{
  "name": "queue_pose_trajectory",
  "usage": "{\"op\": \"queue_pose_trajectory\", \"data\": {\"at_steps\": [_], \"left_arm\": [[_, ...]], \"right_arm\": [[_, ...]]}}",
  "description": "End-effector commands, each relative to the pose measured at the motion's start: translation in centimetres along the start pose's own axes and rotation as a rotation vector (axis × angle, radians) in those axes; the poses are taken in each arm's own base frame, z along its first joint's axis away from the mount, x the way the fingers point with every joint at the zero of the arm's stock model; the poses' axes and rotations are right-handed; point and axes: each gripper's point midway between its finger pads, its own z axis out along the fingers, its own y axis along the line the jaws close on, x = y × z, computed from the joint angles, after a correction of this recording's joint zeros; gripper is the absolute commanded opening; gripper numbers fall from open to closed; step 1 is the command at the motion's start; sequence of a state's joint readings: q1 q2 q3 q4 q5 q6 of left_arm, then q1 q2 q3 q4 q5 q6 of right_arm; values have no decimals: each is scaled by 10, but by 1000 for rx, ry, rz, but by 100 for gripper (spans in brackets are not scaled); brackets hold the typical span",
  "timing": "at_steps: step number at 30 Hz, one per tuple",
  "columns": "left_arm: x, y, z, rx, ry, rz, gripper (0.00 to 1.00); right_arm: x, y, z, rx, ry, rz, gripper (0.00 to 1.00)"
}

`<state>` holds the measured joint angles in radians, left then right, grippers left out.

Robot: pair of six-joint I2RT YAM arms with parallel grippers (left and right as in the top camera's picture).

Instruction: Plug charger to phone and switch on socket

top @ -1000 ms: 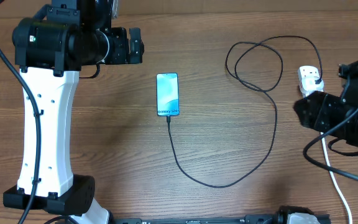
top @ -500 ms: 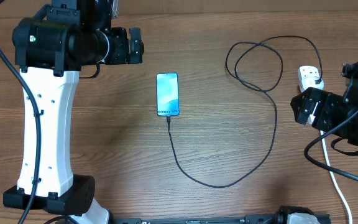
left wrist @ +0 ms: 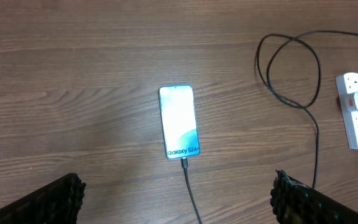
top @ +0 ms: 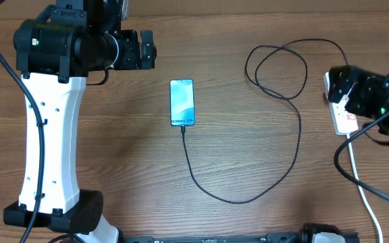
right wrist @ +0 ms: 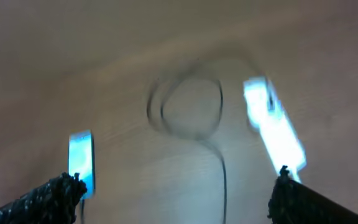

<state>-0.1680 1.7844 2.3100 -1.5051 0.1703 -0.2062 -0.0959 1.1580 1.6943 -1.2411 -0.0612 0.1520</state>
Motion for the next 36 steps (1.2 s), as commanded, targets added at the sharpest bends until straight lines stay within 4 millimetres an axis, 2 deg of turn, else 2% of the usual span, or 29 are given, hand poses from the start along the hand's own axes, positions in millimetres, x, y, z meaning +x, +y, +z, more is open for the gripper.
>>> {"op": "queue_pose_trajectory", "data": {"at_steps": [1,6,10,22,28,36], "left_arm": [[-1,1,-10,-3,-23,20,100],[-1,1,-10,-3,-23,20,100],[-1,1,-10,-3,-23,20,100],[-1,1,-10,-3,-23,20,100],[-1,1,-10,-3,-23,20,100],[-1,1,-10,-3,-23,20,100]], "right_arm": [[-8,-3,2,-2,-154,-16,100],[-9,-4,15,-46,-347,-29,100],[14,-10,26,-76,-480,-37,100],[103,-27,56,-108,-617,-48,100],[129,-22,62,-161,-667,-59,100],[162,-23,81,-202,-641,-68,100]]}}
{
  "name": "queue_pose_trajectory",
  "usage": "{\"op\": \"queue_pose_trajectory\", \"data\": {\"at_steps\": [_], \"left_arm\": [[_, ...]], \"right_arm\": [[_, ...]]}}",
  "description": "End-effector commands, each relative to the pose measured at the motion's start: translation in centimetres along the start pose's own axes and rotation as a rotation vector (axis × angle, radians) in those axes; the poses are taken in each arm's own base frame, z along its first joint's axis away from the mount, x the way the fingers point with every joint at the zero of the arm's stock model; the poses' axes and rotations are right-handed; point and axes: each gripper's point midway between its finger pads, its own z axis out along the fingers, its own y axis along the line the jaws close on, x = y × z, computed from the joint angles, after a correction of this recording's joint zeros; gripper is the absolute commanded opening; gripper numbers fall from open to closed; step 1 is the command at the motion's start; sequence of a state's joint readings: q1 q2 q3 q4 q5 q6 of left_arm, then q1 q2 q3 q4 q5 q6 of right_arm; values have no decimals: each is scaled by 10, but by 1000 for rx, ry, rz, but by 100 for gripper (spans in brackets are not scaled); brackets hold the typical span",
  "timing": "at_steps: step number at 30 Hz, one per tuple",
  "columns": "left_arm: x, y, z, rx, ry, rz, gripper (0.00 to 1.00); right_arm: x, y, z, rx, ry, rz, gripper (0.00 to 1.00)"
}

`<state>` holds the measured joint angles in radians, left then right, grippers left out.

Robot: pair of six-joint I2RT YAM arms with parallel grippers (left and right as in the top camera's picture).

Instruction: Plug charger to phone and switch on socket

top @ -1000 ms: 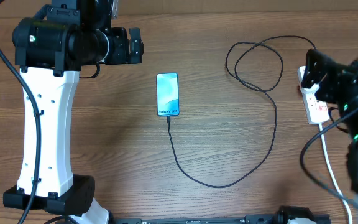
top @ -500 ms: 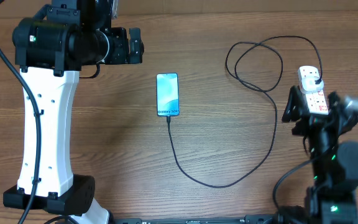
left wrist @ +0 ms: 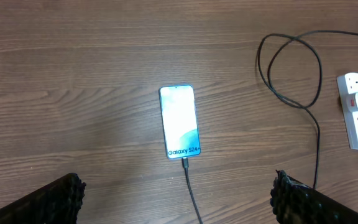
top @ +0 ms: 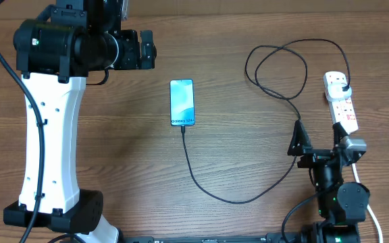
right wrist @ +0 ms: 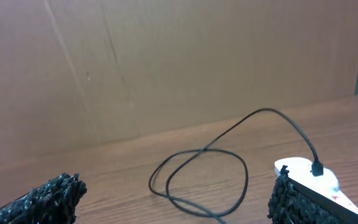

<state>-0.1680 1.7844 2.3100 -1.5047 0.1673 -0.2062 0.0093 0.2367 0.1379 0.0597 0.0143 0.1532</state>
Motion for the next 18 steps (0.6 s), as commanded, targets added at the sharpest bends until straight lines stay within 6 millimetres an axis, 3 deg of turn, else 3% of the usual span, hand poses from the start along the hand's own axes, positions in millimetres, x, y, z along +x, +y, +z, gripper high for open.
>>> {"op": "queue_pose_trajectory", "data": {"at_steps": [1,11,16,18], "left_arm": [[-1,0,-10,0,-22,20,100],[-1,0,-10,0,-22,20,100],[-1,0,-10,0,-22,20,100],[-1,0,-10,0,-22,20,100]], "right_arm": [[13,3,-4,-30,-7,2,100],[34,4,-8,-51,4,2,100],[57,0,-11,-34,98,2,100],[51,0,-12,-36,70,-4,100]]}}
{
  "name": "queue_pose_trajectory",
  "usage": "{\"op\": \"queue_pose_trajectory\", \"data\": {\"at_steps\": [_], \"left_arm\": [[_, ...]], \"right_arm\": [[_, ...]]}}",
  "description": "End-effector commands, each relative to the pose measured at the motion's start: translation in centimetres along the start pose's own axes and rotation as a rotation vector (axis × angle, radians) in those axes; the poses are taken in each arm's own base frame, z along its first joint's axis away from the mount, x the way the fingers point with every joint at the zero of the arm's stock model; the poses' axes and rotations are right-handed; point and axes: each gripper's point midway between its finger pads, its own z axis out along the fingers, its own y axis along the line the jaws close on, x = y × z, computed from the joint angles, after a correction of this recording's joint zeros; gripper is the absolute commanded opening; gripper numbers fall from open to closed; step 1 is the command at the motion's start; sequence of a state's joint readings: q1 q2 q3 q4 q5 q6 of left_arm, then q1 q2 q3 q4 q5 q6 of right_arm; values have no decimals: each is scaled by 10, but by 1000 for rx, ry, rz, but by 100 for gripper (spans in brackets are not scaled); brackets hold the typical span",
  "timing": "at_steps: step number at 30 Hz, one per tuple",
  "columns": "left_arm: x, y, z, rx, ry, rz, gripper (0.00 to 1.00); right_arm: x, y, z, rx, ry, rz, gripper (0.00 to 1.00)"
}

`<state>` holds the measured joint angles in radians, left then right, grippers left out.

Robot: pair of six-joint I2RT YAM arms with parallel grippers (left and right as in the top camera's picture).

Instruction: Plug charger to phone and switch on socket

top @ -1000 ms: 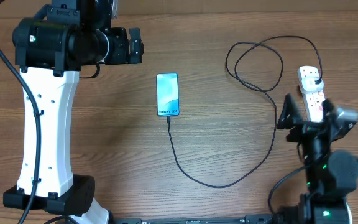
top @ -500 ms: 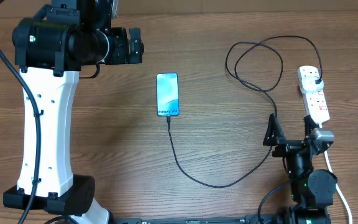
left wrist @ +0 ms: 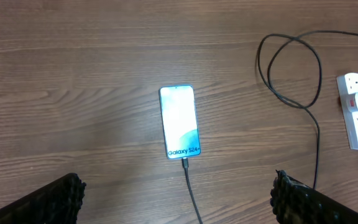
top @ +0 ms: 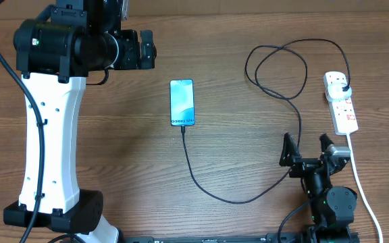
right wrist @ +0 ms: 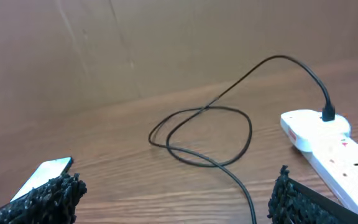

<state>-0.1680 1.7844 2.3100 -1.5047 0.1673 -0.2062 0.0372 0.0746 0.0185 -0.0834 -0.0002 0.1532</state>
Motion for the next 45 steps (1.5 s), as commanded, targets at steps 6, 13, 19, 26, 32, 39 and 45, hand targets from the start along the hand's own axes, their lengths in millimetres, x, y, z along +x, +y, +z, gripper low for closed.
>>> {"op": "queue_pose_trajectory", "data": {"at_steps": [6,13,19,26,32,39,45], "left_arm": [[-1,0,-10,0,-22,20,100],[-1,0,-10,0,-22,20,100],[-1,0,-10,0,-22,20,100],[-1,0,-10,0,-22,20,100],[-3,6,-9,-34,-32,20,100],[-14,6,-24,-47,-135,134,100],[-9,8,-33,-34,-311,217,100]], "right_arm": [[-10,4,-4,-21,-57,-26,100],[-10,4,-4,-20,-57,-26,100],[-10,4,-4,-20,-57,-26,100],[-10,4,-4,-21,-57,-26,100],[-10,4,-4,-20,-57,-26,100],[-10,4,-4,-20,-57,-26,100],[-10,4,-4,-20,-57,-26,100]]}}
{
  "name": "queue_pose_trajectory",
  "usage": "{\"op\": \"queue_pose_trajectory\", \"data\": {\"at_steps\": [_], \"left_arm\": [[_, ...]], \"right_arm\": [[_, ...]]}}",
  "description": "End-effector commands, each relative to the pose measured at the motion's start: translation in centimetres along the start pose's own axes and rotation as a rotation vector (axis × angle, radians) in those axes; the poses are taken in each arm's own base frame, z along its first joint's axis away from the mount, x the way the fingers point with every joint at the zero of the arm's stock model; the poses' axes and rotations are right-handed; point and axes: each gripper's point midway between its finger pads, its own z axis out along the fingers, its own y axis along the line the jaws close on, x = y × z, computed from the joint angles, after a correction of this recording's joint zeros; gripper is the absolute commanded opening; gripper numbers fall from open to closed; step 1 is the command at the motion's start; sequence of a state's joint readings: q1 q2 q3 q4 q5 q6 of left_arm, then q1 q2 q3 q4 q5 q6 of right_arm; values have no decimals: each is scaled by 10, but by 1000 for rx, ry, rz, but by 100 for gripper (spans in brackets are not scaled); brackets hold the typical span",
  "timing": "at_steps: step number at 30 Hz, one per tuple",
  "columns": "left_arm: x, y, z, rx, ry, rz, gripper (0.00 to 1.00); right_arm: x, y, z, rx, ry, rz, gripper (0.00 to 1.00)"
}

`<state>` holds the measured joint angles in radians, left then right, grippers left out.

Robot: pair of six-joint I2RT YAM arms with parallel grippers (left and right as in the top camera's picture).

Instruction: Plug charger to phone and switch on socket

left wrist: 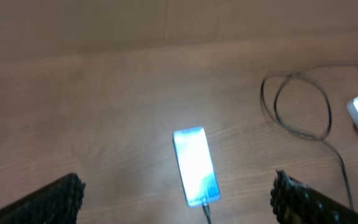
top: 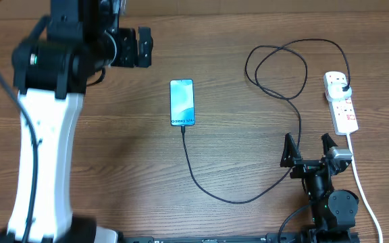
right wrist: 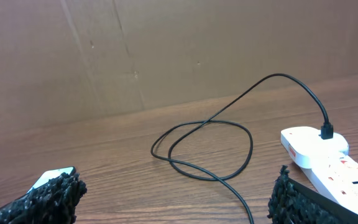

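Note:
The phone lies face up mid-table with its screen lit. A black charger cable runs from the phone's bottom end, curves right, loops at the back, and ends in a plug in the white power strip. My left gripper hangs open high at the back left; its wrist view shows the phone blurred between the fingers. My right gripper stands open and empty near the front edge, left of the strip, facing the cable loop.
The strip's white lead runs down the right side past my right arm's base. A brown cardboard wall closes off the back of the wooden table.
My left arm has shifted and its camera now looks more toward the back wall, with the phone lower in its blurred view. The right gripper, phone, cable and strip stand as before.
At first my right gripper was over the power strip at the right edge while the left hung still over the phone. Then the right gripper stood near the front edge, off the strip, and sank a little lower. Now the left arm has moved.

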<state>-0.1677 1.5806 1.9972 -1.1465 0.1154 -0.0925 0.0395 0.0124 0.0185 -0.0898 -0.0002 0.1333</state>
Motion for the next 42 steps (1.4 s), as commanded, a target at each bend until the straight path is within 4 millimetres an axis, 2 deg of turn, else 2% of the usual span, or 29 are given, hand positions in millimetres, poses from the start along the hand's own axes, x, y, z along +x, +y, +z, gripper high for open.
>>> {"op": "queue_pose_trajectory", "data": {"at_steps": [1,8,9,13,22,30,37,42], "left_arm": [[15,6,-23,-18,-86,74,100],[64,31,-26,-30,-231,67,100],[78,35,-26,-20,-276,78,100],[104,42,-24,-22,-369,122,99],[169,48,-14,-80,-541,275,100],[228,71,2,-195,-590,259,100],[258,77,18,-218,-621,259,100],[258,76,14,-211,-660,236,100]], "right_arm": [[2,1,0,-7,-3,-5,100],[2,1,0,-7,-3,-5,100],[2,1,0,-7,-3,-5,100],[2,1,0,-7,-3,-5,100],[2,1,0,-7,-3,-5,100],[2,1,0,-7,-3,-5,100],[2,1,0,-7,-3,-5,100],[2,1,0,-7,-3,-5,100]]}}
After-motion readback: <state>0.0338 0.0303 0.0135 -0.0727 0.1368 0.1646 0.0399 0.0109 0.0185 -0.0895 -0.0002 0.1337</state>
